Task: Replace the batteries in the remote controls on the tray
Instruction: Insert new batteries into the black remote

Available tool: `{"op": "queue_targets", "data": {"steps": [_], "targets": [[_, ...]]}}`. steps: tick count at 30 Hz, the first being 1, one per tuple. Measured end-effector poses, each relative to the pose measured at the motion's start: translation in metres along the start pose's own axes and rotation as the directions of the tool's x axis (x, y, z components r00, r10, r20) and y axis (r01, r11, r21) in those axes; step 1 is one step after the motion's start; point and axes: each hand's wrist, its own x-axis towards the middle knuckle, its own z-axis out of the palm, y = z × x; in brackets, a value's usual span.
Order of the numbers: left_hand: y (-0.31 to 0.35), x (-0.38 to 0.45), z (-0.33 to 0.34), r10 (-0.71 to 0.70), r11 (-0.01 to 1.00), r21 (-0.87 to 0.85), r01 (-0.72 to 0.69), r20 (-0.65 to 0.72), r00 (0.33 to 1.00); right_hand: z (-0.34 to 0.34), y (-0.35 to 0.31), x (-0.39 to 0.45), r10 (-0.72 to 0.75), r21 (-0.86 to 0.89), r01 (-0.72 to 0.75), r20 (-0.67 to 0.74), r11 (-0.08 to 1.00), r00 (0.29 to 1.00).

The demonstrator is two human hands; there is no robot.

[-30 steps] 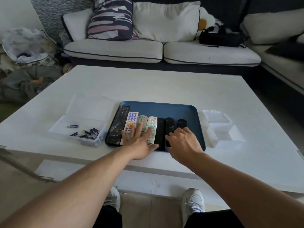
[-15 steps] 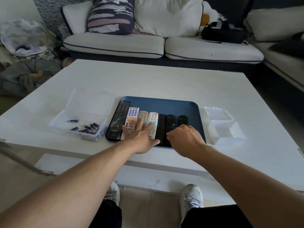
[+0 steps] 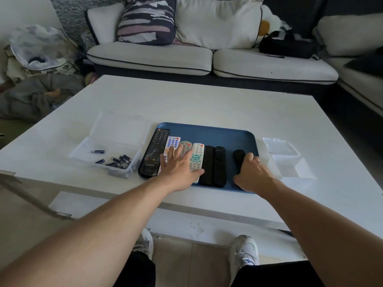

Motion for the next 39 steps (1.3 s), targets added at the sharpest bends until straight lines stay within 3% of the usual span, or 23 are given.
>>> {"op": "queue_targets", "data": {"steps": [5,9,12,14,18,21,23,28,33,39], "targets": [[0.001,-0.002,-0.008,0.059,0.989,-0.124,-0.083,-0.187,0.981,-0.019,-0.004,0.003,0.047,0.215,-0.015,-0.144,0.976,0.988],[0.005,-0.003,-0.022,0.034,0.922,-0.359,-0.145,-0.299,0.954,-0.046,-0.019,-0.005,-0.004,0.445,0.137,-0.287,0.885,0.958],[0.012,-0.01,-0.039,-0.017,0.796,-0.592,-0.124,-0.227,0.974,-0.058,-0.046,-0.024,-0.085,0.794,0.217,-0.205,0.568,0.975],[0.015,-0.016,-0.047,-0.028,0.651,-0.755,-0.073,-0.12,0.992,-0.06,-0.063,-0.032,-0.139,0.903,0.181,-0.136,0.391,0.981],[0.013,-0.022,-0.053,-0.12,0.366,-0.928,-0.065,-0.117,0.986,-0.056,-0.084,-0.033,-0.177,0.976,0.017,0.022,0.215,0.984],[0.009,-0.027,-0.06,-0.184,0.23,-0.963,-0.142,-0.186,0.965,-0.055,-0.092,-0.034,-0.271,0.99,-0.134,0.139,0.038,0.952],[0.006,-0.029,-0.065,-0.188,0.173,-0.971,-0.168,-0.2,0.962,-0.054,-0.092,-0.033,-0.274,0.985,-0.169,0.157,-0.022,0.949],[-0.005,-0.032,-0.067,-0.154,0.081,-0.982,-0.17,-0.181,0.971,-0.051,-0.099,-0.035,-0.269,0.985,-0.173,0.167,0.0,0.949],[-0.009,-0.033,-0.07,-0.139,0.08,-0.979,-0.186,-0.196,0.971,-0.053,-0.103,-0.036,-0.251,0.985,-0.153,0.168,0.078,0.953],[-0.014,-0.033,-0.069,-0.077,0.204,-0.966,-0.16,-0.178,0.981,-0.047,-0.092,-0.031,-0.224,0.873,0.023,0.1,0.488,0.97]]}}
